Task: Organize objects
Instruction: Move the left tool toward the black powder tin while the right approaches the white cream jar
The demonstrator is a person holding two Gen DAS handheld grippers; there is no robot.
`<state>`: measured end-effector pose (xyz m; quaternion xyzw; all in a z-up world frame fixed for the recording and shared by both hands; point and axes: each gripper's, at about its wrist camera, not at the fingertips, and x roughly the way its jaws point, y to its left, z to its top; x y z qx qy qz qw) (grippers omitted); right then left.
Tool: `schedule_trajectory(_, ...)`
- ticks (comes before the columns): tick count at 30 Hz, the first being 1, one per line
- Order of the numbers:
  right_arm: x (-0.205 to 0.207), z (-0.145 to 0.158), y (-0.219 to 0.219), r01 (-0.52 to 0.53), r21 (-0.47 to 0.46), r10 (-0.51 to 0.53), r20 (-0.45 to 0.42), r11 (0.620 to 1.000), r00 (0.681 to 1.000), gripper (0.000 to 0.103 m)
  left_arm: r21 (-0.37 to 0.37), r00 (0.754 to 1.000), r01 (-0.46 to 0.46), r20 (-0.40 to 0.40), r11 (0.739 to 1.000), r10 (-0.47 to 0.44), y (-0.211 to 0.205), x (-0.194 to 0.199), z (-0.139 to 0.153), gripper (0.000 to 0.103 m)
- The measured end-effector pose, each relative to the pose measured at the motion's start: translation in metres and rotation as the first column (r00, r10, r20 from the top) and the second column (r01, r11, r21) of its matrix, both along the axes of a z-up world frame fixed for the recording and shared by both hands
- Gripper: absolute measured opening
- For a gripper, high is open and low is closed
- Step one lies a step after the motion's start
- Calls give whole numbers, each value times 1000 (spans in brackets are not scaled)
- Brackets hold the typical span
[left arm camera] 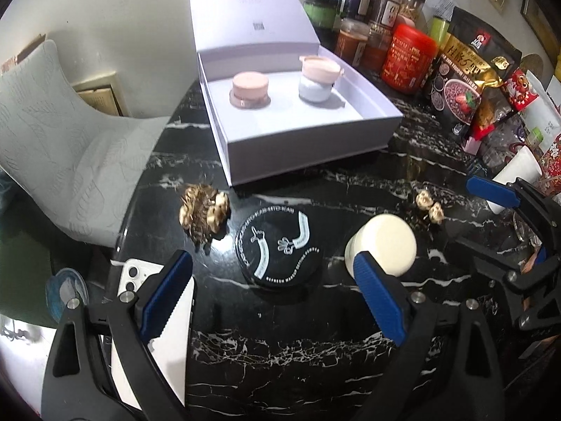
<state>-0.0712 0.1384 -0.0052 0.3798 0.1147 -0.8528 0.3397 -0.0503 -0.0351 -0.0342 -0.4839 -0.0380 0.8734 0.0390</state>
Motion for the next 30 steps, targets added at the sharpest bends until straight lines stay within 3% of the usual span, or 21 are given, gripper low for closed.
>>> schedule_trajectory(20,7,-43,-19,-84,3,84,77,996,994,88,7,995,58,82,998,-59,-2,-6,-36,93)
schedule_trajectory(30,7,-46,-26,-114,-2,114,52,993,992,83,35,993,86,78,996,-88,0,-17,-44,93)
